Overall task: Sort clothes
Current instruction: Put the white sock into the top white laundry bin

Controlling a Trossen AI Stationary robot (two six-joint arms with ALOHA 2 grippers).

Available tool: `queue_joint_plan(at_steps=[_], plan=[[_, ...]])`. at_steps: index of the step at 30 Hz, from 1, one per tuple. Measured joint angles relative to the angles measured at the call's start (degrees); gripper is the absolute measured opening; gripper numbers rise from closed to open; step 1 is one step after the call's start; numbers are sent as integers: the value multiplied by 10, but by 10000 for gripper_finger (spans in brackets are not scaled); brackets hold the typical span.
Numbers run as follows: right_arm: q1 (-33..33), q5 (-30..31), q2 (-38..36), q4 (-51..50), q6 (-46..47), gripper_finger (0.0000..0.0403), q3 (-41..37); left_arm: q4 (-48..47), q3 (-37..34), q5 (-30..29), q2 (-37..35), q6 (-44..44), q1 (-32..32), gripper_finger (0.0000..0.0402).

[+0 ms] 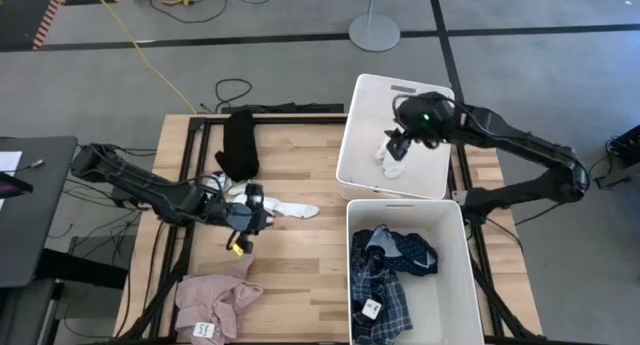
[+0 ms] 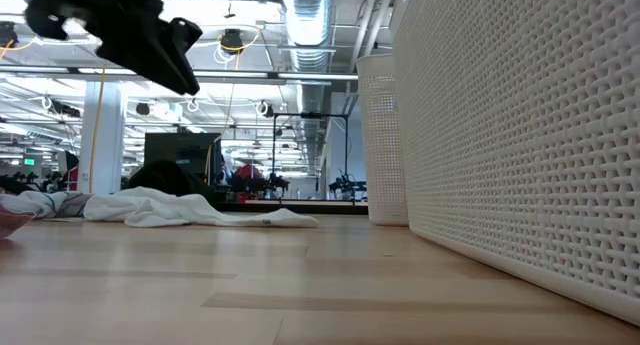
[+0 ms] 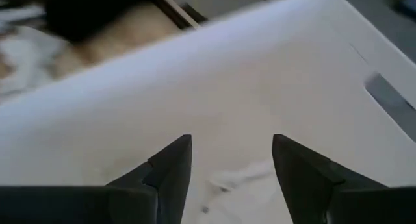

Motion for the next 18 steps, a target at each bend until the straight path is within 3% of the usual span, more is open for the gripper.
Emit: queue_joint_plan(at_steps=[6, 13, 18], plan=[[128, 0, -29, 15, -16, 224, 0, -32, 0, 4, 0, -14, 49, 91], [290, 0, -12, 15, -15, 224, 0, -42, 0, 95, 14, -8, 108, 159], [388, 2, 20, 29, -15, 224, 0, -53, 0, 108, 54, 2, 140, 199]])
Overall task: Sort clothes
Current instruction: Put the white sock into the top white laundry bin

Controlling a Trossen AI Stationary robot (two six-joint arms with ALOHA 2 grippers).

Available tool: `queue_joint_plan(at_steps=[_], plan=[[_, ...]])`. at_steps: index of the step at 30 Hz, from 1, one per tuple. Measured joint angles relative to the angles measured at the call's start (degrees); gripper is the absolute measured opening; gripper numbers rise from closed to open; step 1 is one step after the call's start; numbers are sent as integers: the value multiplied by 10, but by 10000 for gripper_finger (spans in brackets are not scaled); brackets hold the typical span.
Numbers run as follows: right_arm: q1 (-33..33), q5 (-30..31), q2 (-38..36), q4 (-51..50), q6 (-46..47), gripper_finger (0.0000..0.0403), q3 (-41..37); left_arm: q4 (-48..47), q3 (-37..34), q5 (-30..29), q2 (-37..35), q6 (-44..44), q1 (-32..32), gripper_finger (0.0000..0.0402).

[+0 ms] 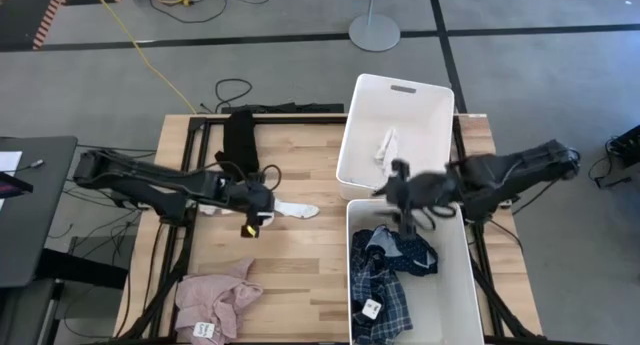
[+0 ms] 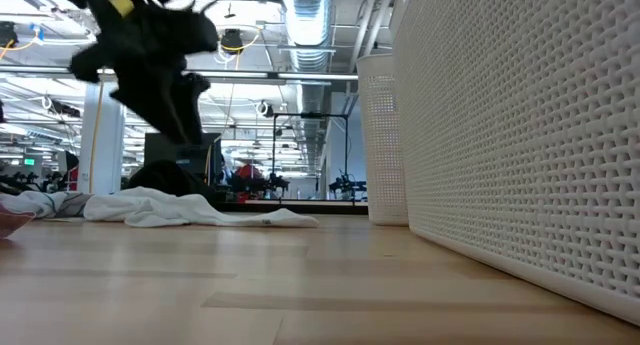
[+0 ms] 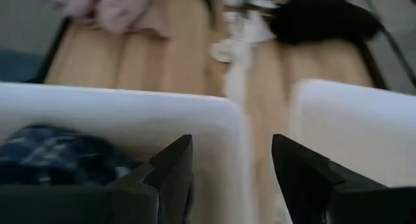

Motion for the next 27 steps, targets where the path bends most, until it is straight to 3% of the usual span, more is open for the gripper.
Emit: queue_joint_plan(at_steps=[9, 21, 27], plan=[[113, 2, 69, 77, -2, 223, 0, -5, 0, 6, 100, 17, 57, 208], [148, 4, 142, 122, 0, 223, 0, 56, 0, 45, 169, 45, 100, 208], [147, 4, 158, 135, 0, 223, 0, 54, 0, 69, 169, 54, 113, 156]])
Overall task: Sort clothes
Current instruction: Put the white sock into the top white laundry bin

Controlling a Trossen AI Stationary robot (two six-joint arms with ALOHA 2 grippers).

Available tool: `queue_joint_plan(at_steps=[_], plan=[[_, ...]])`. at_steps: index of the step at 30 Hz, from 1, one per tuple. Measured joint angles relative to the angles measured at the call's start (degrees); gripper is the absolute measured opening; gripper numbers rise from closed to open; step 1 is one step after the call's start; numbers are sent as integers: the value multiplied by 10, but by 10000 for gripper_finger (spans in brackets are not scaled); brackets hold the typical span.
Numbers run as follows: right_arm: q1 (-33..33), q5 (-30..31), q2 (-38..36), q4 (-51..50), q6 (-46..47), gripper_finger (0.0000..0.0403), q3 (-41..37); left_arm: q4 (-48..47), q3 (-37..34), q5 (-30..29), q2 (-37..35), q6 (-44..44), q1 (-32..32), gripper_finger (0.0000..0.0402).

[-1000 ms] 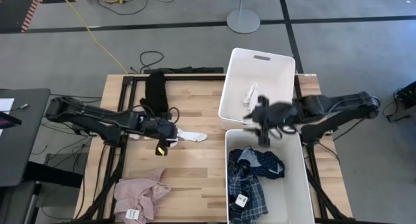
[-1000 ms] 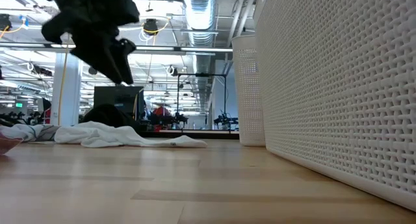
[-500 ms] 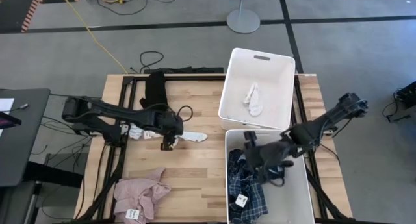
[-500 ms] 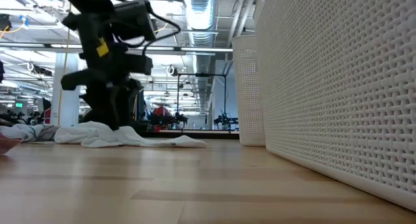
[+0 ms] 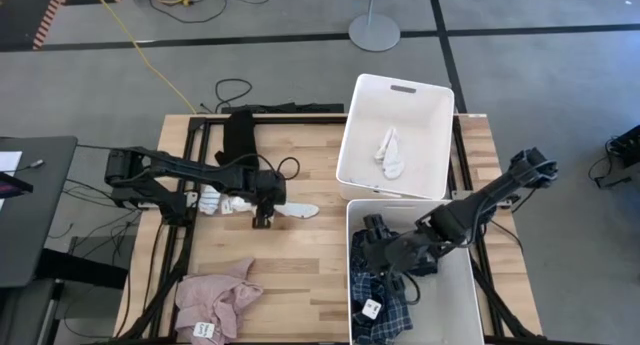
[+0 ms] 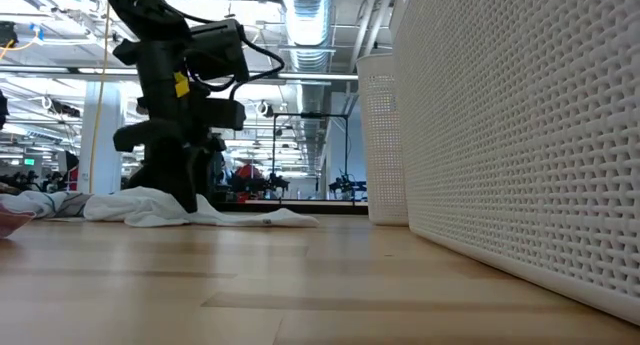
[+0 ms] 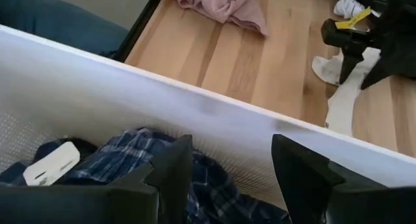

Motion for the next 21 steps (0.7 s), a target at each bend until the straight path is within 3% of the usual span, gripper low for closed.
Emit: queue_joint_plan(at_steps=[3, 12, 21], plan=[[0, 0, -2, 13, 2, 223, 0, -4, 0, 24, 0, 1, 4, 110], [2, 0, -2, 34, -5, 223, 0, -2, 0, 26, 0, 17, 4, 14], [-3, 0, -2, 80, -34, 224, 0, -32, 39, 25, -6, 12, 1, 4]])
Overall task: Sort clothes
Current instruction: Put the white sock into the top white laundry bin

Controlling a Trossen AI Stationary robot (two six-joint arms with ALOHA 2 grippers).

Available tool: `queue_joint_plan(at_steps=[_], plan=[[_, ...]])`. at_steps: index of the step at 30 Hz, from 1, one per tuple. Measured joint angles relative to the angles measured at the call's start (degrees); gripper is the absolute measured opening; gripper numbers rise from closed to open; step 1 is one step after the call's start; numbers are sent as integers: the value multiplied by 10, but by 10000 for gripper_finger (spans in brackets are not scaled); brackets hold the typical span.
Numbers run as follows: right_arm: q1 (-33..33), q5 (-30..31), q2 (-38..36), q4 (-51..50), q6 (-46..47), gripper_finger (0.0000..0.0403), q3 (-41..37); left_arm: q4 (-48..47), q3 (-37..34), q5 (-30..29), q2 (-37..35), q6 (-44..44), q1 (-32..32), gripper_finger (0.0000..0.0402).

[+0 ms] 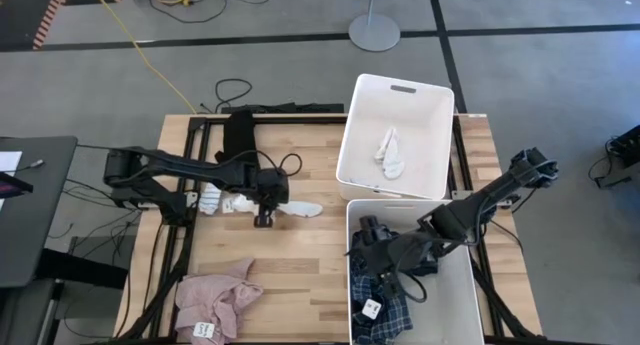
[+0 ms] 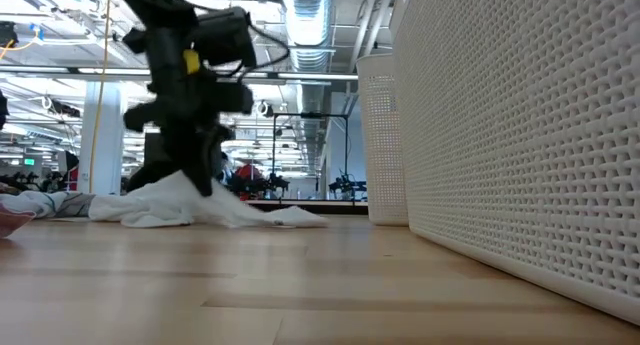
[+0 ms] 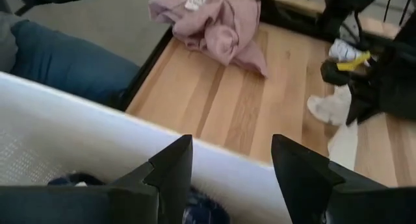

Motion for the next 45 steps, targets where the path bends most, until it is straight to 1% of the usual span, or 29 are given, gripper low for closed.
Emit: queue_joint_plan(at_steps=[8, 14, 19, 22, 25, 27, 31, 35, 38, 45], plan=[[-16, 4, 0, 62, -49, 224, 0, -53, 106, -5, -62, 15, -41, 2], [-44, 23, 1, 93, -76, 224, 0, -80, 202, 13, -115, 64, -82, 2], [-68, 24, 1, 138, -106, 224, 0, -88, 285, 0, -124, 79, -111, 2], [-85, 24, 1, 163, -118, 224, 0, -81, 317, -1, -123, 90, -123, 1], [-101, 24, 1, 184, -130, 224, 0, -54, 330, 1, -123, 99, -131, 1], [-113, 29, 6, 199, -136, 224, 0, -43, 332, 18, -123, 106, -133, 1], [-130, 62, 21, 223, -154, 224, 0, -26, 332, 56, -117, 108, -136, 1], [-143, 82, 47, 264, -174, 224, 1, -23, 332, 58, -104, 112, -145, 1], [-151, 81, 70, 291, -191, 224, 0, -24, 332, 58, -96, 119, -153, 1], [-148, 72, 110, 343, -222, 224, 0, -30, 332, 51, -86, 140, -160, 1]])
